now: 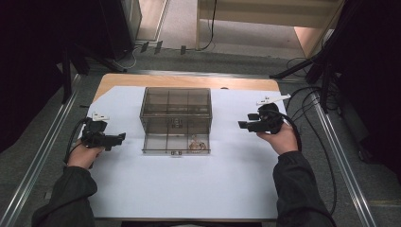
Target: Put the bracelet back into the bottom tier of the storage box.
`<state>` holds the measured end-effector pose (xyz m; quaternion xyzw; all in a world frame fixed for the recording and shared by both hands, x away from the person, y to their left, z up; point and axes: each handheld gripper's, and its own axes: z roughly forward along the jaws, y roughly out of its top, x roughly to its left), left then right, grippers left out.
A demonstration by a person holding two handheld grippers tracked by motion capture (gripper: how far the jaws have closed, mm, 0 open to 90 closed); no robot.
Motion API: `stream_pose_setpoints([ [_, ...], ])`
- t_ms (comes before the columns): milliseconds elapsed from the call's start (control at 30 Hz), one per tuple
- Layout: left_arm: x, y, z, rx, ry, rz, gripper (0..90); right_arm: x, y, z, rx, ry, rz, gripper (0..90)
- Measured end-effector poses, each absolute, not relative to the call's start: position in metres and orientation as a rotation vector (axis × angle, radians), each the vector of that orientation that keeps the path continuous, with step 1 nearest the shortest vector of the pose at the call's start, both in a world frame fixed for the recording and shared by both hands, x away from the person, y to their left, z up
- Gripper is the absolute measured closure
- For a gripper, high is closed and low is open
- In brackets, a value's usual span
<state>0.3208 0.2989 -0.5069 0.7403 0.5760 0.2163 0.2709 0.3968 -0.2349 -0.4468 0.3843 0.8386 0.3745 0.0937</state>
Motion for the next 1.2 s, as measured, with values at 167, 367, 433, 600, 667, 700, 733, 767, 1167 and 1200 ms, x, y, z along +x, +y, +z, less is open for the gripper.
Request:
stream_pose_setpoints([
  [167, 0.321, 0.299, -0.507, 1.995, 1.551, 0.583, 14.1, 0.399, -0.244, -0.45, 1.171, 2.471, 1.112, 43.0],
  [367, 0.321, 0.298, -0.508, 1.998, 1.55, 0.584, 14.1, 0.402, -0.249, -0.455, 1.199, 2.461, 1.105, 42.9],
  [433, 0.321, 0.297, -0.508, 2.0, 1.544, 0.583, 14.1, 0.403, -0.25, -0.456, 1.205, 2.462, 1.096, 42.8],
  [600, 0.322, 0.297, -0.509, 2.0, 1.547, 0.579, 14.1, 0.405, -0.252, -0.46, 1.227, 2.453, 1.082, 42.6],
  [667, 0.322, 0.297, -0.509, 1.999, 1.545, 0.579, 14.1, 0.406, -0.253, -0.461, 1.234, 2.447, 1.083, 42.3],
  [700, 0.322, 0.297, -0.509, 1.998, 1.544, 0.579, 14.1, 0.406, -0.253, -0.461, 1.235, 2.444, 1.083, 42.2],
  [733, 0.322, 0.298, -0.509, 2.0, 1.545, 0.58, 14.1, 0.407, -0.253, -0.461, 1.236, 2.44, 1.084, 41.7],
  [767, 0.322, 0.298, -0.509, 2.0, 1.545, 0.581, 14.1, 0.407, -0.253, -0.462, 1.241, 2.438, 1.084, 41.2],
  [1167, 0.322, 0.297, -0.509, 2.004, 1.542, 0.58, 14.1, 0.409, -0.248, -0.466, 1.234, 2.422, 1.045, 27.2],
  [1200, 0.322, 0.297, -0.509, 2.004, 1.542, 0.58, 14.1, 0.409, -0.247, -0.469, 1.219, 2.416, 1.023, 24.5],
])
